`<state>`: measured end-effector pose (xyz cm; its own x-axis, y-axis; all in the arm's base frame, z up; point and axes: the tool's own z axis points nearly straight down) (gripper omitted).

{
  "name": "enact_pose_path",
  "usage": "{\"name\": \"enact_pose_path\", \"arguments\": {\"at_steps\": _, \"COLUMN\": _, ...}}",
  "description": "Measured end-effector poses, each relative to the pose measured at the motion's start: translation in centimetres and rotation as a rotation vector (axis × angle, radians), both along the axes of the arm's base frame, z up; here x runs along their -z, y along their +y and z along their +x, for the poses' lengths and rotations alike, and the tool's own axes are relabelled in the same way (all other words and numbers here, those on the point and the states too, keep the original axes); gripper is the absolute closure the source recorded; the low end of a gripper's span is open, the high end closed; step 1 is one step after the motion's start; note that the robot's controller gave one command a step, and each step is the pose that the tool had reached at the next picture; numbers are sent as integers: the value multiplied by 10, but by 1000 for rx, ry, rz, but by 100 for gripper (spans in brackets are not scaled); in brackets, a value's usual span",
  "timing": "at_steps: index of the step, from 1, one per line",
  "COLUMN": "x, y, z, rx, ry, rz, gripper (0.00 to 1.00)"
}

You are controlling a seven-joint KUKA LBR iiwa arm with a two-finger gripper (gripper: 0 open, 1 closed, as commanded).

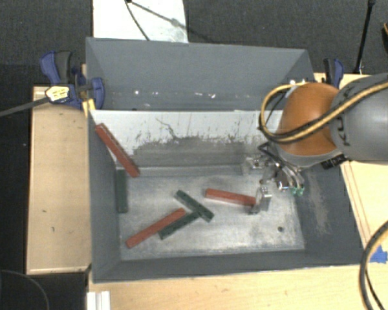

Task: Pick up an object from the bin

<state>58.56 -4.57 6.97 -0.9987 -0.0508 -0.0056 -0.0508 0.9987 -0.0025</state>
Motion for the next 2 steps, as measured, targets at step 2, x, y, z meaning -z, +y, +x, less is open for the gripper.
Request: {"name": "enact_pose_path", "arguments": {"at_steps": 2, "x": -110, "y": 28, "z": -2, "rx": -26, "ry": -5, "rz": 2, "gripper": 100}}
